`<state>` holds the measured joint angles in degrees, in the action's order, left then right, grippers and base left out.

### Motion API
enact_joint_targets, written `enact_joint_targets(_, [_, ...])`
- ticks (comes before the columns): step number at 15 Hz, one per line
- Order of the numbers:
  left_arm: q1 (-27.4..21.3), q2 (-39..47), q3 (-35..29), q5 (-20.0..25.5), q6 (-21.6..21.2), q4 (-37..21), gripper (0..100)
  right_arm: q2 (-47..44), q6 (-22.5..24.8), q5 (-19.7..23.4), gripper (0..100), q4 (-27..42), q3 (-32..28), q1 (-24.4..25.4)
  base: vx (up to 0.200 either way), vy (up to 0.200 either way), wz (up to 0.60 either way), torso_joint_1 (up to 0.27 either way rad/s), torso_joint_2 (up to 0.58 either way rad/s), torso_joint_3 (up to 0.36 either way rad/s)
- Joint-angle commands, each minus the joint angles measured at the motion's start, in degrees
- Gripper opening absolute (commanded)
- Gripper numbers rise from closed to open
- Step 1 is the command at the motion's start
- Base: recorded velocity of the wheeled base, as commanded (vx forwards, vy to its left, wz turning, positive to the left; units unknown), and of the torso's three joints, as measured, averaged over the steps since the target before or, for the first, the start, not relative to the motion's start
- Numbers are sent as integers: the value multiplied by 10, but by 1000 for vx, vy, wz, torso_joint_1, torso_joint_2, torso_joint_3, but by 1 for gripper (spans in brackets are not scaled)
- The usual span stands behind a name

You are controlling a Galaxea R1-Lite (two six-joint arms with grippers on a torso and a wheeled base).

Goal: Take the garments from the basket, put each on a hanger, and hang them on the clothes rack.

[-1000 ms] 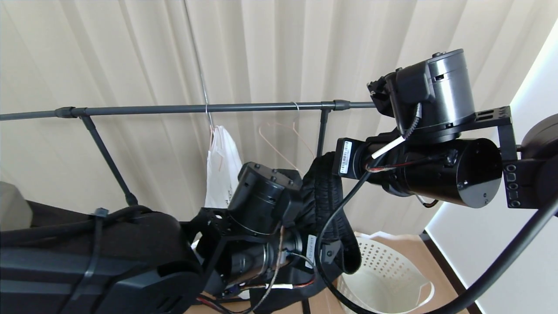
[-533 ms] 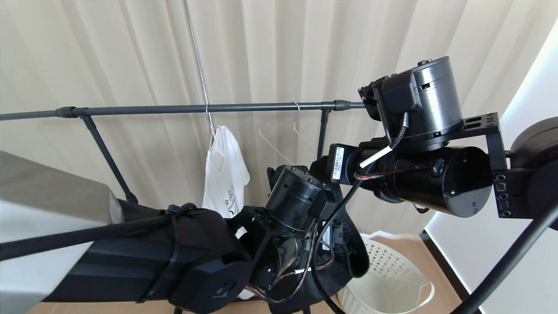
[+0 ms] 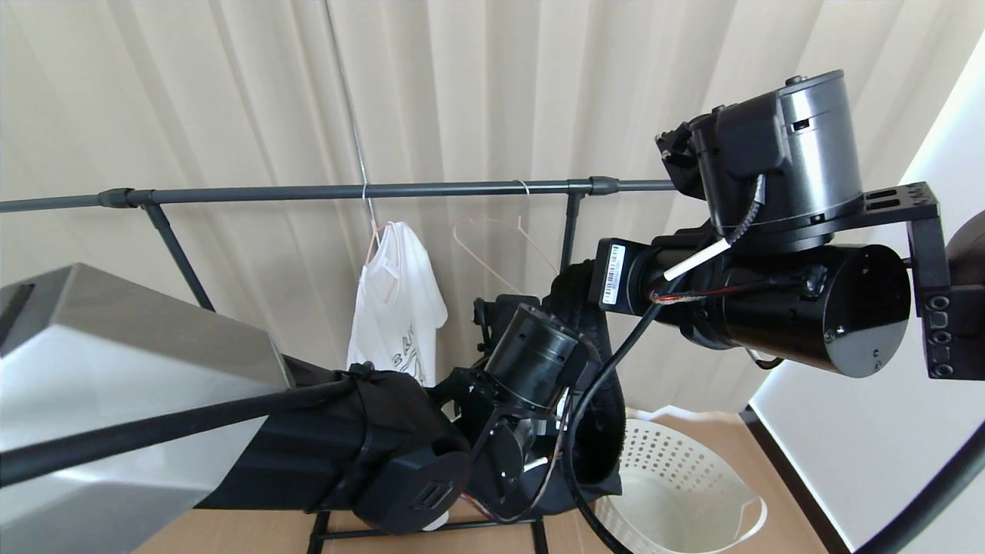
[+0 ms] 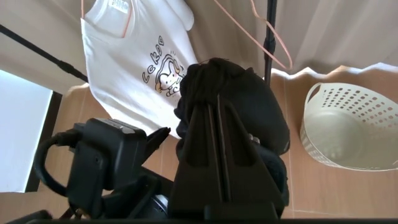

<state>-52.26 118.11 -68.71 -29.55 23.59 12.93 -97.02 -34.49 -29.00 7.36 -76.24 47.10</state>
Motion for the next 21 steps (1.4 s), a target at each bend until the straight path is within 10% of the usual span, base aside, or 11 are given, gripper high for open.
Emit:
enact_joint_targets(1, [1, 0, 26, -1, 0, -1, 100, 11, 1, 0, 0, 0, -2, -7, 0, 0, 0, 0, 0, 0])
enact_joint_targets(16, [-13, -20, 155, 5, -20, 23, 100, 12, 6, -1, 0, 1, -21, -56, 0, 0, 0, 0, 0, 0])
enact_joint_targets(17, [-13, -43, 155, 5, -23, 21, 0, 11, 6, 0, 0, 1, -21, -61, 0, 0, 0, 0, 0, 0])
enact_joint_targets(21, [21, -130, 161, 18, -58, 20, 0, 14, 23, -1, 0, 5, -16, -72, 0, 0, 0, 0, 0, 0])
